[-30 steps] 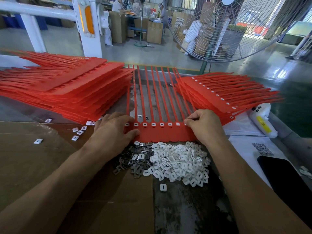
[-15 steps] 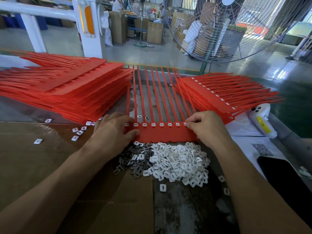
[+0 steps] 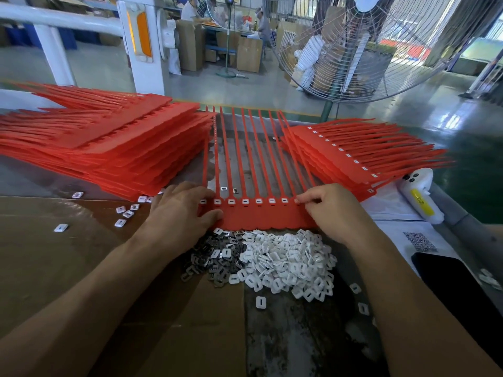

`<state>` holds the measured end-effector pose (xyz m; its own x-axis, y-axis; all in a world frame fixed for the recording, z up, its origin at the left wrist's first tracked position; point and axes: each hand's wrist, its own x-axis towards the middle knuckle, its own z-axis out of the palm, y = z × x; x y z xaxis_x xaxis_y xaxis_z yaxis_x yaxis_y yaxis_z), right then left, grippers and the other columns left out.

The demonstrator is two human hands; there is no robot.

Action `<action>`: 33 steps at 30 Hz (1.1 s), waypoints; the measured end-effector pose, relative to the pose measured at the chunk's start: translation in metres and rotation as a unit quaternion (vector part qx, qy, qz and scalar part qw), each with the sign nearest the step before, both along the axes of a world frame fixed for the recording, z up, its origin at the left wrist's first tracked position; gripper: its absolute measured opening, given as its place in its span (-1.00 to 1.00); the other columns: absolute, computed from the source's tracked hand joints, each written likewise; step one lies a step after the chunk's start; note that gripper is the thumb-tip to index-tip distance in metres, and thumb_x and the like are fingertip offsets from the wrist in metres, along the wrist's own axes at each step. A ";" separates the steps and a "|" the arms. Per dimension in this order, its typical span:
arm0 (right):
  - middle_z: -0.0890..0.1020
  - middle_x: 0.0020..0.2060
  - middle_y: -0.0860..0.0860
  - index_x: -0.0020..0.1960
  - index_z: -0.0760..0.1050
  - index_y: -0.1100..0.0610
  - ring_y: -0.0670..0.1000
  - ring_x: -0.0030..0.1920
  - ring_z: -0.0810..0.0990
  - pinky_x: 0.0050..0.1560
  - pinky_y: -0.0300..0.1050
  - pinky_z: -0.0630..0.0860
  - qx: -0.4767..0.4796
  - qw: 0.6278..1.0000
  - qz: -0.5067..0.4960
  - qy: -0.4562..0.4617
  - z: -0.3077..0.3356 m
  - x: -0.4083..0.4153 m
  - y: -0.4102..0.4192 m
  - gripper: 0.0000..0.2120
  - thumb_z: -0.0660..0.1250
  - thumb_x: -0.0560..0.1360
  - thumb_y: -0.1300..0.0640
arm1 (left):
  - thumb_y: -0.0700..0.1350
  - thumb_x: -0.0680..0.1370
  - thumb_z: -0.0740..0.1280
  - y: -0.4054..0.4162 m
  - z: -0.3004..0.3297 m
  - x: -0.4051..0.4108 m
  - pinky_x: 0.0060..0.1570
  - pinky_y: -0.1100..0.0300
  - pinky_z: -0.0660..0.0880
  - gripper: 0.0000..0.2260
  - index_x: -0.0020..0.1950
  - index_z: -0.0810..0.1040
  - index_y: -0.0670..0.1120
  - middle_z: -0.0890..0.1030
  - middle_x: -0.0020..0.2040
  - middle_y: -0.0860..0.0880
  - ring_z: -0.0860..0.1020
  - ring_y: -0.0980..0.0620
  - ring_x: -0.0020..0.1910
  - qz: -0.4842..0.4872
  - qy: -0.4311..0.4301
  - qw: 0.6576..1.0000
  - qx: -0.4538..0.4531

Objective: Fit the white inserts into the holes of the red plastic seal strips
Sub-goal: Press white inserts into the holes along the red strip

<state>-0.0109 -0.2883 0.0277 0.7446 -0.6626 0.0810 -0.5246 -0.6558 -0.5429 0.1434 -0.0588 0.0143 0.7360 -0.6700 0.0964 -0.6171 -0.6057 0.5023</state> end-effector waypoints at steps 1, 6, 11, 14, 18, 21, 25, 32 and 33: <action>0.70 0.01 -0.20 0.04 0.72 -0.11 -0.19 -0.03 0.63 0.02 -0.25 0.50 0.035 0.999 0.003 -0.023 0.000 -0.002 -0.005 -0.74 0.36 0.59 0.22 | 0.20 0.58 0.35 0.000 0.000 0.000 0.50 -0.09 0.19 -0.56 0.43 0.47 0.13 0.41 0.45 0.08 0.29 0.00 0.46 0.000 0.000 1.000 -0.001; 0.70 -0.28 -0.18 -0.12 0.70 -0.12 -0.19 -0.24 0.64 -0.11 -0.12 0.55 0.068 0.995 0.053 -0.052 0.006 -0.011 -0.018 -0.88 0.48 0.54 0.09 | 0.18 0.58 0.36 -0.001 0.002 -0.001 0.50 -0.08 0.19 -0.57 0.43 0.49 0.12 0.41 0.46 0.07 0.29 -0.01 0.47 0.003 0.000 1.000 -0.003; 0.74 -0.17 -0.20 -0.12 0.73 -0.17 -0.27 -0.12 0.66 0.01 -0.17 0.50 0.106 0.975 0.193 0.035 0.022 -0.021 -0.012 -0.92 0.56 0.47 0.02 | 0.19 0.58 0.36 -0.002 0.002 -0.001 0.50 -0.09 0.19 -0.57 0.43 0.49 0.12 0.41 0.46 0.07 0.29 0.00 0.47 0.004 -0.002 1.000 -0.002; 0.75 -0.17 -0.13 -0.11 0.74 -0.13 -0.25 -0.10 0.66 0.03 -0.10 0.49 0.116 0.969 0.211 0.059 0.022 -0.019 -0.007 -0.92 0.60 0.42 0.01 | 0.19 0.58 0.35 -0.002 0.001 0.000 0.50 -0.10 0.19 -0.57 0.43 0.49 0.12 0.41 0.46 0.07 0.29 -0.01 0.47 0.003 -0.002 1.000 0.002; 0.73 -0.19 -0.05 -0.10 0.73 -0.10 -0.12 -0.22 0.65 -0.12 -0.08 0.54 0.132 0.961 0.232 0.069 0.020 -0.017 0.000 -0.88 0.61 0.40 -0.04 | 0.20 0.57 0.35 -0.001 0.000 0.000 0.49 -0.10 0.20 -0.56 0.43 0.48 0.14 0.41 0.46 0.07 0.29 0.00 0.47 0.002 -0.001 1.000 0.004; 0.72 -0.21 -0.07 -0.13 0.72 -0.09 -0.13 -0.24 0.64 -0.12 -0.08 0.57 0.113 0.960 0.245 0.077 0.019 -0.014 0.002 -0.93 0.59 0.43 -0.01 | 0.21 0.57 0.35 -0.001 -0.001 0.001 0.49 -0.10 0.19 -0.56 0.43 0.48 0.14 0.41 0.46 0.08 0.29 -0.01 0.47 0.002 -0.001 1.000 0.004; 0.71 -0.23 -0.06 -0.12 0.69 -0.06 -0.15 -0.26 0.61 -0.15 -0.11 0.55 0.119 0.959 0.250 0.068 0.019 -0.014 0.004 -0.94 0.55 0.49 0.01 | 0.21 0.57 0.35 0.000 -0.001 0.001 0.50 -0.10 0.19 -0.57 0.41 0.49 0.15 0.42 0.45 0.08 0.29 0.00 0.46 -0.002 -0.006 1.000 0.002; 0.65 -0.33 -0.13 -0.13 0.67 -0.06 -0.24 -0.37 0.54 -0.22 -0.25 0.42 0.151 0.969 0.193 -0.042 0.015 -0.013 0.001 -0.92 0.49 0.53 -0.03 | 0.20 0.57 0.36 0.000 0.000 0.000 0.49 -0.11 0.21 -0.58 0.41 0.50 0.14 0.42 0.45 0.08 0.30 0.00 0.46 0.001 -0.004 1.000 -0.002; 0.65 -0.34 -0.11 -0.12 0.67 -0.06 -0.24 -0.40 0.54 -0.26 -0.27 0.42 0.165 0.968 0.182 -0.054 0.013 -0.012 0.002 -0.91 0.49 0.53 -0.03 | 0.20 0.57 0.35 0.000 0.000 0.000 0.49 -0.11 0.21 -0.58 0.41 0.49 0.14 0.42 0.46 0.08 0.30 0.00 0.46 0.001 -0.003 1.000 0.000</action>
